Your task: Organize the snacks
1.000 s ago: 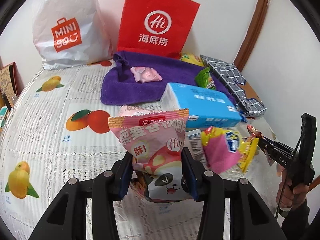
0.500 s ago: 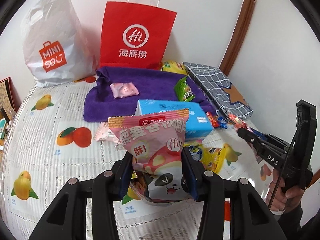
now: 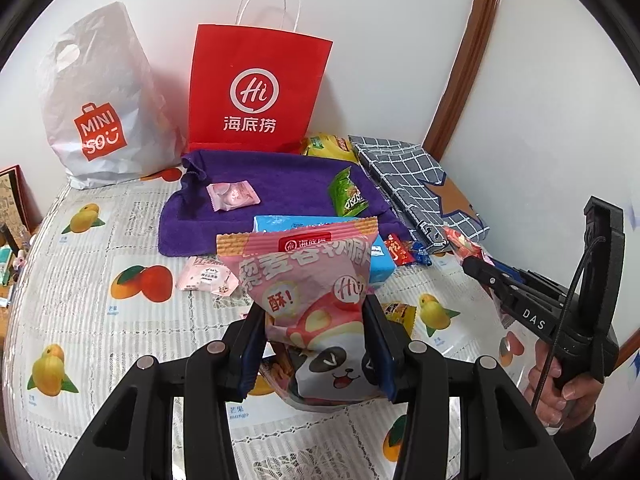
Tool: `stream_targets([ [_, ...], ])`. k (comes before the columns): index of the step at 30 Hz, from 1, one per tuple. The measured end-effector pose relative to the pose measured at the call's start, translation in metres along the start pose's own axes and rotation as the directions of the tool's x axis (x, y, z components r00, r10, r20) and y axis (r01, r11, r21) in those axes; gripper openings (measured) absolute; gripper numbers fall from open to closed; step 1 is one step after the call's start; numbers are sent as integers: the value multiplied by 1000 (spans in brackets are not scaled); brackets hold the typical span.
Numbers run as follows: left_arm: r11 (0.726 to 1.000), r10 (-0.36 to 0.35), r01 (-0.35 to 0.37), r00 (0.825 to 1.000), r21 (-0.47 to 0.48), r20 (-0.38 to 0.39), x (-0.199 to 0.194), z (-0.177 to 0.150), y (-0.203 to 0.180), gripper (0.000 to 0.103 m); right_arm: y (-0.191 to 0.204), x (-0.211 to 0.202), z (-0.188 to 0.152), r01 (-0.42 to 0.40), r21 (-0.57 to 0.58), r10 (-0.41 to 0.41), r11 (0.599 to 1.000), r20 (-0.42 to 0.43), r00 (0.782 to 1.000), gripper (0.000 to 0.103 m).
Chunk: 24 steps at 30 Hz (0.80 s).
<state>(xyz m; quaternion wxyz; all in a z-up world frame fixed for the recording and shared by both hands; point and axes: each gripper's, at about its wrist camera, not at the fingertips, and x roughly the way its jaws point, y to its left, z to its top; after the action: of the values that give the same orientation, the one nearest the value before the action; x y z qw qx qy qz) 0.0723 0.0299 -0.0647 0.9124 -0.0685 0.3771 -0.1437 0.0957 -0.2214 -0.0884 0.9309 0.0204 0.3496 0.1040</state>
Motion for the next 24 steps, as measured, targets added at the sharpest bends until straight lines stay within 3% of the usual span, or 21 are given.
stream_targets([
  [13,1000,1,0,1000,-28,23,-16,1,9,44,16,-7,5,-10,-26,10,1000,-9,1000,22],
  [24,999,4,-3,1000,-47,22,-8,14,30,44,39,16,24,-19,-64,18,998,-28,999,22],
])
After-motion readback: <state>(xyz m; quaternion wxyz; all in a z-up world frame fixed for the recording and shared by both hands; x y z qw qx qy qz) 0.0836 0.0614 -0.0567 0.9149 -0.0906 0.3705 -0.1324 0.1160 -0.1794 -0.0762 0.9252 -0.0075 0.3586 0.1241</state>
